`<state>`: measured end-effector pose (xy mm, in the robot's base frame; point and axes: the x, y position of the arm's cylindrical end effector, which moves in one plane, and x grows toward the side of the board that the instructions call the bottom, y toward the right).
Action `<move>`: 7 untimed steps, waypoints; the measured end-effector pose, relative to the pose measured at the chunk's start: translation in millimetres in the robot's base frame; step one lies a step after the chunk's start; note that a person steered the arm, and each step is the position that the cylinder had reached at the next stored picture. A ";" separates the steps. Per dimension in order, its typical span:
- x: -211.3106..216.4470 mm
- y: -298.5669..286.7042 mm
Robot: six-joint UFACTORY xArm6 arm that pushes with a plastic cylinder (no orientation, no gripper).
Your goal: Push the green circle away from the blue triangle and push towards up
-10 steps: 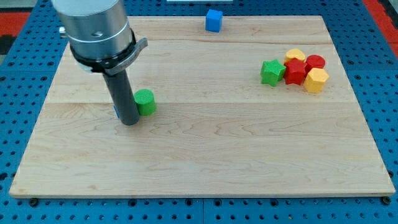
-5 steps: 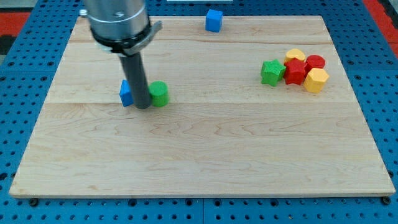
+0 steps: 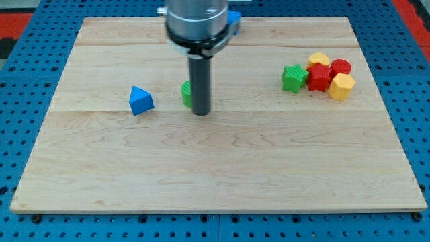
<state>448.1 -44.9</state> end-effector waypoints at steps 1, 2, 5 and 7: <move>-21.4 -29.1; -26.0 -23.1; -54.1 35.8; -84.7 79.3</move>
